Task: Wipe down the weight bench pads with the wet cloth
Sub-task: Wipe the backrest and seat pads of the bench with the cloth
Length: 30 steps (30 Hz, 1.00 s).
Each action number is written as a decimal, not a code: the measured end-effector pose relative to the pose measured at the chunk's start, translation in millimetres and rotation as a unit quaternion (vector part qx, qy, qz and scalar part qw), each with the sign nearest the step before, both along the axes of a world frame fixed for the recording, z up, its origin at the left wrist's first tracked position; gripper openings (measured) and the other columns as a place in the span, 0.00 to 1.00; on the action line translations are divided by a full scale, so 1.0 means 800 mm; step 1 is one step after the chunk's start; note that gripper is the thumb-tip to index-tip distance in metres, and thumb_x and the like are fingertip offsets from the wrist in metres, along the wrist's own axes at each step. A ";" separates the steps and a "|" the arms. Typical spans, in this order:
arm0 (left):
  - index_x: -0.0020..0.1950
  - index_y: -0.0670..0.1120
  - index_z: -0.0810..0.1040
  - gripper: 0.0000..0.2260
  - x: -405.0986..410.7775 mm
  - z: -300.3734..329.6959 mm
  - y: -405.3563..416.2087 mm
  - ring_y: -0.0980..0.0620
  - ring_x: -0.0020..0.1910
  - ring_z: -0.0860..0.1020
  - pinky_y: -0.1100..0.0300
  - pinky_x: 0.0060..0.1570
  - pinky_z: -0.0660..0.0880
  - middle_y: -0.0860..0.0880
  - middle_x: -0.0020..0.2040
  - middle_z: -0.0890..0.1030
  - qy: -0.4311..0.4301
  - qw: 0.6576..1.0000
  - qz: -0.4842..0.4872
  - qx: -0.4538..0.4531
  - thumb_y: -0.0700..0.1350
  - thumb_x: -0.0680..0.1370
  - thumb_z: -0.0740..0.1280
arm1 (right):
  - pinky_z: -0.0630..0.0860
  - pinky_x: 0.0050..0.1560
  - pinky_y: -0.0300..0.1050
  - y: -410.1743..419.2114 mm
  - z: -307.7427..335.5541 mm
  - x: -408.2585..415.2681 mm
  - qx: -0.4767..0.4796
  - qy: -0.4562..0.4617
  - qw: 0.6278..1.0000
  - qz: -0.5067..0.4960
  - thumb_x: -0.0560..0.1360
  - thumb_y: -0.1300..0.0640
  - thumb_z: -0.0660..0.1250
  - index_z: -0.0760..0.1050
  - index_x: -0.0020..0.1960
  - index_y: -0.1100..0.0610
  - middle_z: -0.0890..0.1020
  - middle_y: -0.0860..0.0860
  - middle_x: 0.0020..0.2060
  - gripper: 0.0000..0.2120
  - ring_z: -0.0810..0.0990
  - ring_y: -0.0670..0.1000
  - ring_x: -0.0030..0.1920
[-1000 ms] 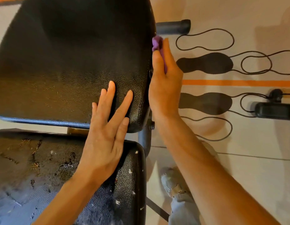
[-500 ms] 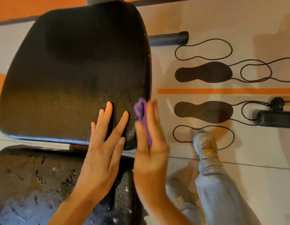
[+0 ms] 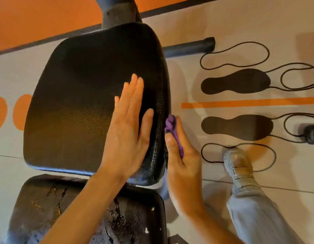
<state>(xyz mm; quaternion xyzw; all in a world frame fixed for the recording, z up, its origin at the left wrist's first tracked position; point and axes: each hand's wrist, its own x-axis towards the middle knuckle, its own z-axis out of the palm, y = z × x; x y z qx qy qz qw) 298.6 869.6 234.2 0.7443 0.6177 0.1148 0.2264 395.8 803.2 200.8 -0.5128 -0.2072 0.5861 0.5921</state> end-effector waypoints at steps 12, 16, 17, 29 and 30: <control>0.81 0.49 0.54 0.24 0.014 -0.026 0.060 0.60 0.80 0.46 0.63 0.78 0.41 0.55 0.81 0.51 -0.002 1.000 0.000 -0.018 0.48 0.84 0.50 | 0.72 0.62 0.36 0.062 -0.005 0.014 0.059 0.004 0.998 0.020 0.79 0.61 0.59 0.68 0.67 0.48 0.78 0.44 0.60 0.18 0.76 0.42 0.62; 0.81 0.50 0.53 0.24 0.017 -0.024 0.060 0.61 0.79 0.46 0.63 0.78 0.42 0.56 0.81 0.51 0.017 1.000 0.002 -0.011 0.48 0.84 0.51 | 0.73 0.60 0.33 0.205 -0.027 0.039 0.016 -0.054 0.995 0.082 0.81 0.56 0.58 0.73 0.63 0.49 0.81 0.42 0.54 0.13 0.77 0.37 0.57; 0.81 0.50 0.53 0.24 0.018 -0.023 0.060 0.61 0.79 0.46 0.64 0.78 0.42 0.56 0.81 0.51 0.021 1.000 0.002 -0.010 0.48 0.84 0.51 | 0.73 0.61 0.35 0.211 -0.028 0.038 0.020 -0.060 0.995 0.076 0.81 0.55 0.58 0.73 0.64 0.51 0.81 0.42 0.55 0.13 0.77 0.37 0.57; 0.80 0.49 0.55 0.24 0.023 -0.024 0.062 0.59 0.80 0.46 0.62 0.78 0.42 0.55 0.81 0.51 0.016 1.000 0.017 -0.014 0.49 0.84 0.50 | 0.72 0.50 0.25 0.237 -0.023 0.036 0.014 -0.074 0.995 0.069 0.81 0.59 0.58 0.76 0.60 0.51 0.83 0.45 0.49 0.12 0.80 0.37 0.51; 0.81 0.49 0.55 0.24 0.024 -0.024 0.062 0.59 0.80 0.46 0.62 0.78 0.42 0.55 0.81 0.51 0.020 1.000 0.016 -0.016 0.49 0.84 0.50 | 0.73 0.54 0.27 0.225 -0.023 0.036 0.020 -0.060 0.995 0.071 0.81 0.59 0.58 0.74 0.63 0.53 0.82 0.45 0.51 0.13 0.79 0.37 0.52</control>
